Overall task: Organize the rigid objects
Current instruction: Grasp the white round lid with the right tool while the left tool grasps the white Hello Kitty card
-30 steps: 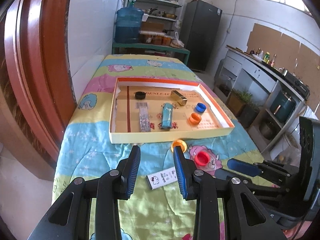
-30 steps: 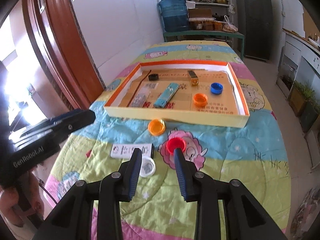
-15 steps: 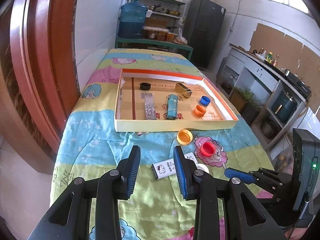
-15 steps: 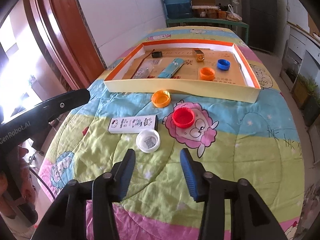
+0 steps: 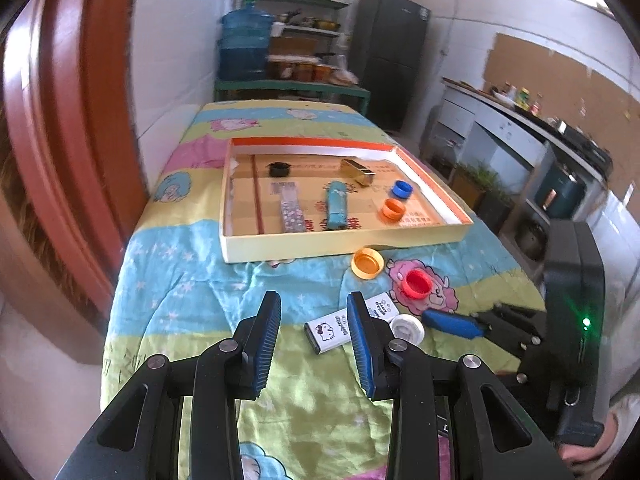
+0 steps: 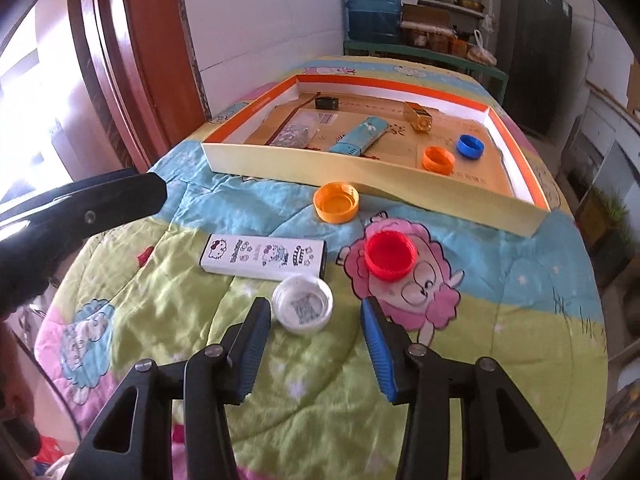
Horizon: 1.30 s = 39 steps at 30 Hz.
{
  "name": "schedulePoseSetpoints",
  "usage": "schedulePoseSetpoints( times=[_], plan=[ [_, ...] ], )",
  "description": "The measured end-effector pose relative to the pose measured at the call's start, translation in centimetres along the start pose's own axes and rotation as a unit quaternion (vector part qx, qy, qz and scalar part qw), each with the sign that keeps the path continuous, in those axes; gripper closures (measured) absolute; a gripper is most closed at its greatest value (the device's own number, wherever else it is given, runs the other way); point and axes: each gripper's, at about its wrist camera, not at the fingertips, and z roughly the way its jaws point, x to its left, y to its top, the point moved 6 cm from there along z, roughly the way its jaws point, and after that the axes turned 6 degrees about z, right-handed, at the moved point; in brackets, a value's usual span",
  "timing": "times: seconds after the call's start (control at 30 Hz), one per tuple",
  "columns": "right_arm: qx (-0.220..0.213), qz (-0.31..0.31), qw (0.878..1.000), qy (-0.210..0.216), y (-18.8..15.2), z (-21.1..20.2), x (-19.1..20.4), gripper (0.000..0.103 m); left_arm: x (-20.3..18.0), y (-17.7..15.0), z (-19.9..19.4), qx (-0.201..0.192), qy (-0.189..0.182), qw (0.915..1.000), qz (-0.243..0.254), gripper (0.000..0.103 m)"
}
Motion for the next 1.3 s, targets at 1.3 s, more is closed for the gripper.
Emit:
schedulePoseSetpoints(
  times=[1.3],
  plan=[
    [0.009,0.083,0.996,0.027,-1.8,-2.3,-4.7,0.073,-3.4,-1.3,8.0,0.095,-0.162,0.9617,0.200,0.076]
  ],
)
